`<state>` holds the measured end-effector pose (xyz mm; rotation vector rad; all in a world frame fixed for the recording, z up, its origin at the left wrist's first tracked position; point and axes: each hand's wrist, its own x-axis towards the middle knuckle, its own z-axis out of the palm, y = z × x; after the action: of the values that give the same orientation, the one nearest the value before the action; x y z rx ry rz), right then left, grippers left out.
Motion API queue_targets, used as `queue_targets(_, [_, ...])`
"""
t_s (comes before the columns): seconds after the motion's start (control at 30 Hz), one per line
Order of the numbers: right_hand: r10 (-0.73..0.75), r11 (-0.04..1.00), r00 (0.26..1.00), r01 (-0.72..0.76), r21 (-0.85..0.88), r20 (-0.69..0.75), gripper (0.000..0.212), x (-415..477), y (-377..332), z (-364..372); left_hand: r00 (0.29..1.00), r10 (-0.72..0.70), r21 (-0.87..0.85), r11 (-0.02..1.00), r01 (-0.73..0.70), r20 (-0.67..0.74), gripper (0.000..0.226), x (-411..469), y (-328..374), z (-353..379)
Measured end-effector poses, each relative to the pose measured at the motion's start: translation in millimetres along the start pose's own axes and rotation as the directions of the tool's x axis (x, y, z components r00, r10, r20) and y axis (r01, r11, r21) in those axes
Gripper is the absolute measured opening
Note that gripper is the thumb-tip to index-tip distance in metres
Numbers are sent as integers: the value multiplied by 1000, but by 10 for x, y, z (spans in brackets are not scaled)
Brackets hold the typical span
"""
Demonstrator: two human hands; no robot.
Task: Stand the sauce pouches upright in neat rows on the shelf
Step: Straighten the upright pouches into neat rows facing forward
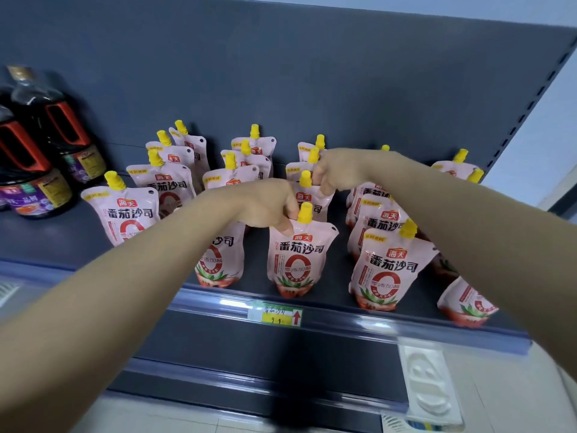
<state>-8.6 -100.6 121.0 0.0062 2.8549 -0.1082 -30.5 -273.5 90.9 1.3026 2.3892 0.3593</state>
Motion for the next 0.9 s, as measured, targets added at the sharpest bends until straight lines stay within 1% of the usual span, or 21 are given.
queue_targets(0.1, [-3, 999, 1000, 3, -33, 10, 37, 73, -34, 60, 1000, 5, -7, 1000, -5, 3, 10, 23, -13, 7])
queue_targets(0.17, [2, 1000, 1000, -2, -25, 14, 37, 116, -26, 76, 1000, 6, -18, 1000, -6, 27, 8, 11, -4, -11])
queue_targets(0.23, [-4, 1000, 999, 4, 11, 39, 32, 134, 1, 30, 998, -1, -60, 998, 5, 64, 12, -36, 5, -71])
queue_targets(0.27, [-16, 999, 998, 13, 44, 56, 27, 140, 37, -26, 998, -7, -100, 995, 13, 61, 15, -63, 4, -133])
queue_targets(0.3, [-21, 994, 997, 13, 111, 76, 23, 132, 80, -100, 1000, -13, -141, 990, 17, 25, 17, -87, -1, -212])
queue_targets(0.33, [-22, 978, 997, 5, 210, 78, 25, 111, 122, -187, 999, -25, -166, 986, 18, -41, 18, -95, -9, -300])
queue_targets(0.37, [-17, 956, 998, 0, 293, 55, 28, 96, 173, -269, 991, -44, -175, 984, 21, -129, 17, -76, -35, -386])
queue_targets(0.4, [-4, 949, 1000, 0, 315, 12, 29, 96, 224, -344, 976, -61, -153, 988, 29, -211, 13, -26, -67, -456])
queue_targets(0.43, [14, 961, 998, 1, 278, -54, 28, 111, 275, -406, 961, -78, -103, 993, 52, -264, 11, 49, -99, -496])
queue_targets(0.47, [29, 981, 992, -5, 194, -121, 27, 139, 319, -445, 956, -95, -38, 995, 87, -279, 17, 141, -124, -511])
queue_targets(0.5, [40, 994, 984, -22, 107, -172, 28, 168, 351, -453, 958, -120, 18, 991, 129, -262, 26, 234, -150, -501])
queue_targets(0.53, [52, 998, 980, -43, 53, -192, 29, 195, 364, -438, 965, -148, 45, 986, 162, -215, 33, 323, -173, -470])
queue_targets(0.57, [60, 998, 981, -54, 34, -186, 31, 235, 379, -410, 970, -166, 56, 982, 178, -179, 36, 404, -196, -427])
queue_targets(0.6, [60, 998, 985, -56, 28, -164, 35, 284, 390, -375, 975, -172, 50, 982, 180, -138, 35, 471, -213, -388])
queue_targets(0.63, [55, 998, 989, -52, 25, -140, 38, 335, 394, -335, 979, -163, 33, 985, 169, -124, 28, 533, -238, -348])
queue_targets(0.7, [47, 999, 994, -44, 26, -102, 42, 437, 410, -267, 982, -142, 22, 989, 146, -126, 3, 626, -277, -289])
queue_targets(0.73, [40, 999, 995, -38, 25, -90, 41, 485, 423, -242, 980, -152, 19, 988, 155, -128, 16, 654, -287, -265])
queue_targets(0.77, [32, 999, 996, -29, 31, -78, 40, 532, 439, -218, 980, -147, 31, 988, 152, -131, 24, 677, -301, -245])
queue_targets(0.87, [47, 996, 998, -42, 83, -49, 34, 676, 465, -159, 980, -155, 35, 986, 161, -128, 31, 705, -318, -232])
queue_targets(0.9, [59, 995, 996, -53, 90, -60, 37, 714, 469, -144, 980, -153, 28, 987, 157, -125, 34, 716, -332, -235])
